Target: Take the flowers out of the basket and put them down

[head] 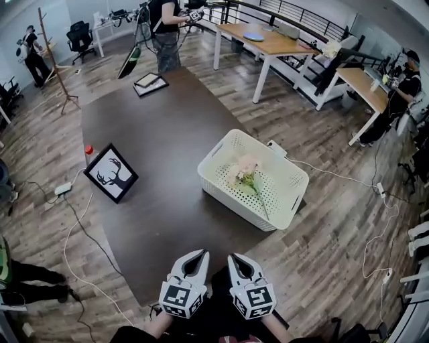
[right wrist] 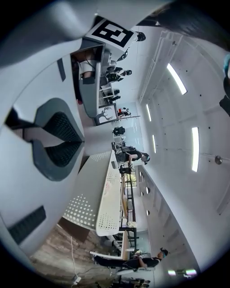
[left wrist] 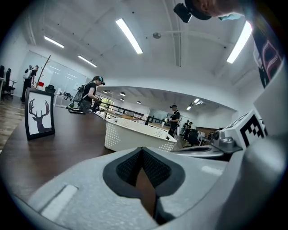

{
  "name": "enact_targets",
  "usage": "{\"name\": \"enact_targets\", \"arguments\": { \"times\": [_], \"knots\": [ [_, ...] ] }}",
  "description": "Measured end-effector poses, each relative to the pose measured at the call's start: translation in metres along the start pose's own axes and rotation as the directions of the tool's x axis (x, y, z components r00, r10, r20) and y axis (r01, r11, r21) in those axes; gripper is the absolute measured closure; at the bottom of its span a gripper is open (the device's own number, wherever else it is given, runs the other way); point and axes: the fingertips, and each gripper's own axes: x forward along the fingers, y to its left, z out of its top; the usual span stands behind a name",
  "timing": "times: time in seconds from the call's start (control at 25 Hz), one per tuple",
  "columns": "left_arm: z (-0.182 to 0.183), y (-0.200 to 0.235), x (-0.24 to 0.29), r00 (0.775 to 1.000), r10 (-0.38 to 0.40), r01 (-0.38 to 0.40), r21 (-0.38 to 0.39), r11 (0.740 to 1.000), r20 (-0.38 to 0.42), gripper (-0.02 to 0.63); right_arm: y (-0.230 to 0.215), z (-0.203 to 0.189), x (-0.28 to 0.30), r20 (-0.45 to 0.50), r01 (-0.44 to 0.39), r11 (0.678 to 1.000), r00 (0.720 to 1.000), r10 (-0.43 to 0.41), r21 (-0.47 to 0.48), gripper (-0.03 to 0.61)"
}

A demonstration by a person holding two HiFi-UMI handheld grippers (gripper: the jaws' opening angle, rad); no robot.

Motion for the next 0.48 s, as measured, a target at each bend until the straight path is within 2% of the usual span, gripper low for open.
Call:
{"name": "enact_targets", "arguments": {
  "times": [0.48],
  "knots": [
    [0.025, 0.006, 0.063, 0.996, 0.081, -0.081, -0.021, 0.997, 0.045, 0.604, -0.047, 0.051, 0.035, 0.044, -0.116, 0.993, 0.992, 0.118, -0.036, 0.572]
  ]
}}
